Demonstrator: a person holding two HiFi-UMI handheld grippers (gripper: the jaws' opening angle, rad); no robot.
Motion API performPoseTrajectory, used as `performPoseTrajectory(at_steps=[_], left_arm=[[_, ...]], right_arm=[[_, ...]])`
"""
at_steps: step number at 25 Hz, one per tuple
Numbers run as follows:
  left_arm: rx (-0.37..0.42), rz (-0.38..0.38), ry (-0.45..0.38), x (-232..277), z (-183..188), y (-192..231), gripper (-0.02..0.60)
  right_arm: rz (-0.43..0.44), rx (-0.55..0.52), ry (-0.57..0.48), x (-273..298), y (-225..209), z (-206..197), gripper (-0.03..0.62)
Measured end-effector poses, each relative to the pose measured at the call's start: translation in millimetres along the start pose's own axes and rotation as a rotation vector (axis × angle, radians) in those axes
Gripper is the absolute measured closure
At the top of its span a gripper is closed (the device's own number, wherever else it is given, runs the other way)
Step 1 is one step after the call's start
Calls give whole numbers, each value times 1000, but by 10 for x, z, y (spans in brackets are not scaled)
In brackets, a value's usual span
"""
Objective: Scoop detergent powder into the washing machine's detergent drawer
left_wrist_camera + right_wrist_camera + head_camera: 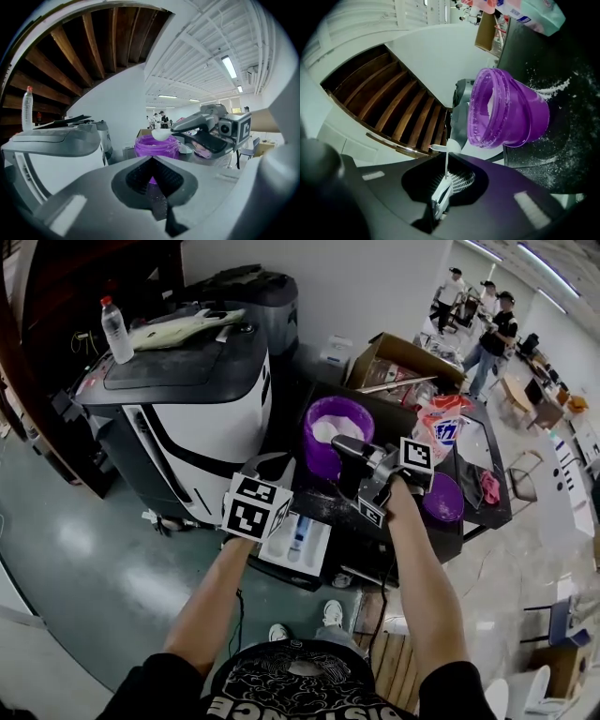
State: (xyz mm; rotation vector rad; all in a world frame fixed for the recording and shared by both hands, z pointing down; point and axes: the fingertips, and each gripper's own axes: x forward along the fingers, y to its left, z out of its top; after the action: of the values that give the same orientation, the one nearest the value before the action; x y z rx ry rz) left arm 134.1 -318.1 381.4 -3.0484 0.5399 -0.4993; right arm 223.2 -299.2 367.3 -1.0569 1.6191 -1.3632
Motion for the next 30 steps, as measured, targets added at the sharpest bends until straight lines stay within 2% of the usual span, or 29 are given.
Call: performPoseTrajectory(at_steps=[8,14,24,30], left_arm=[[-17,-11,-21,-45,-54,7,580],[-26,15,-30,-80,-68,28,580],[-74,125,-29,-272,-249,16,580],[-105,206,-15,-502,-449,-37,580]], right_arm=[[15,34,-23,-46,-74,-173,554],[41,57,2,-36,-146,-328,554],[97,117,61,-129,-318,-647,554],[85,126,125,-221,-455,-886,554]])
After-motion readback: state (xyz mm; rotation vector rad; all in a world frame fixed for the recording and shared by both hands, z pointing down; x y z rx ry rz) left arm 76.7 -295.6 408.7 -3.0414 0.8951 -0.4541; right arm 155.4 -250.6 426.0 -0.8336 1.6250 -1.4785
